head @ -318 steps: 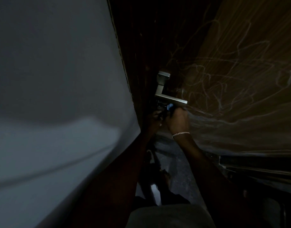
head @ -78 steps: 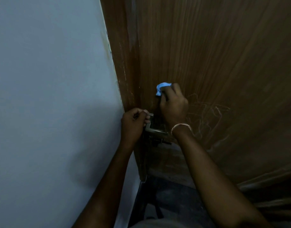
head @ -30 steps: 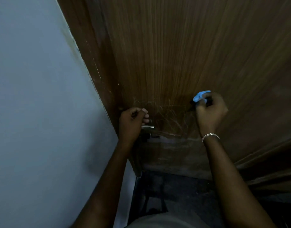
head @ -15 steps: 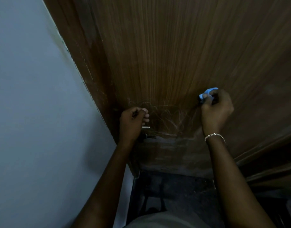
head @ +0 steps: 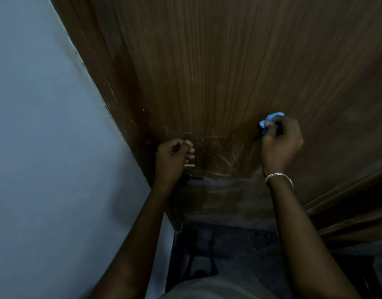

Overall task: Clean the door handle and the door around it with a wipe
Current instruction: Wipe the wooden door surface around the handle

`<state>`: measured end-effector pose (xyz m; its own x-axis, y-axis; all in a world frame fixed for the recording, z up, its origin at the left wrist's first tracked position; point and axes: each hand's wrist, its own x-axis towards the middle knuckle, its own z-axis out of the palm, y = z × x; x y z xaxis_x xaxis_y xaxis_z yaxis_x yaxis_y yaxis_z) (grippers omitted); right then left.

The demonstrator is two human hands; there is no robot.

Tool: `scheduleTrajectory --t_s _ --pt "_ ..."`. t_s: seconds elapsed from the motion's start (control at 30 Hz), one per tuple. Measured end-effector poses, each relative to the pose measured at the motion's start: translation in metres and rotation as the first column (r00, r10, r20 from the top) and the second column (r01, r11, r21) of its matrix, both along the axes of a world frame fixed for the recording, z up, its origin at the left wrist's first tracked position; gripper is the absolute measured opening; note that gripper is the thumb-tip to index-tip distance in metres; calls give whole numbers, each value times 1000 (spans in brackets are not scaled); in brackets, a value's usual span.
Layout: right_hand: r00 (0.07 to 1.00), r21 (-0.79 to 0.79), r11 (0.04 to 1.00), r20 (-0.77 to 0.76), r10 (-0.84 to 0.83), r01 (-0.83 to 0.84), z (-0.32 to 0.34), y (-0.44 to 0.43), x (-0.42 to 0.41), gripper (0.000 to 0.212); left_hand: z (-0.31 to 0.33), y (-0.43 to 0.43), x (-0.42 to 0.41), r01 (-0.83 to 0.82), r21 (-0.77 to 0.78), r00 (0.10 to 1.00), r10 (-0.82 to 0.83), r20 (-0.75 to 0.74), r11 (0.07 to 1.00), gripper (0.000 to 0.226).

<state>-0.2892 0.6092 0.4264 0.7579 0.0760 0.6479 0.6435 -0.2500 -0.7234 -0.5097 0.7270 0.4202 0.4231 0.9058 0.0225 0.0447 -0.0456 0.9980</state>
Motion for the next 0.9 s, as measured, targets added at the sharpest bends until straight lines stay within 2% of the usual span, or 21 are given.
scheduleTrajectory --t_s 0.07,0.17,0.2,0.33,0.43,0.53,0.6,0.67,0.77,0.83,0.9 --pt "998 -70 996 32 61 -58 -3 12 -12 4 1 -2 3 7 -2 1000 -7 -2 1000 19" --pt "993 -336 935 -24 113 -115 -32 4 -23 7 1 -4 3 26 26 1000 -26 -2 999 21" --pt "995 -359 928 -49 91 -103 -40 -6 -19 9 0 -4 1 28 29 1000 -28 -1 999 21" --pt "989 -180 982 -125 -83 60 -38 -26 7 6 -2 -1 -8 -6 24 1000 6 8 1000 19" --pt "999 -130 991 -46 -9 3 -27 -7 -1 3 -1 1 -8 -8 20 1000 8 8 1000 19" --pt "996 -249 964 -7 89 -88 -33 11 -21 6 -1 -2 -4 24 35 1000 -24 10 999 20" --pt "991 -381 916 -39 125 -130 -51 10 -27 8 0 -4 -4 35 30 999 -36 11 999 20" --pt "990 -411 903 -101 95 -129 -65 -1 -24 9 0 -3 -6 29 25 999 -30 15 999 20" --pt "987 -275 960 -158 4 -48 -59 -8 -12 9 0 1 -12 9 29 1000 -10 26 1000 20" --pt "994 -194 981 -111 1 -23 -44 0 -12 7 1 2 -13 4 33 1000 -5 29 999 20" --pt "999 -177 984 -39 31 -37 -31 15 -18 5 2 2 -12 8 34 1000 -9 23 999 20"
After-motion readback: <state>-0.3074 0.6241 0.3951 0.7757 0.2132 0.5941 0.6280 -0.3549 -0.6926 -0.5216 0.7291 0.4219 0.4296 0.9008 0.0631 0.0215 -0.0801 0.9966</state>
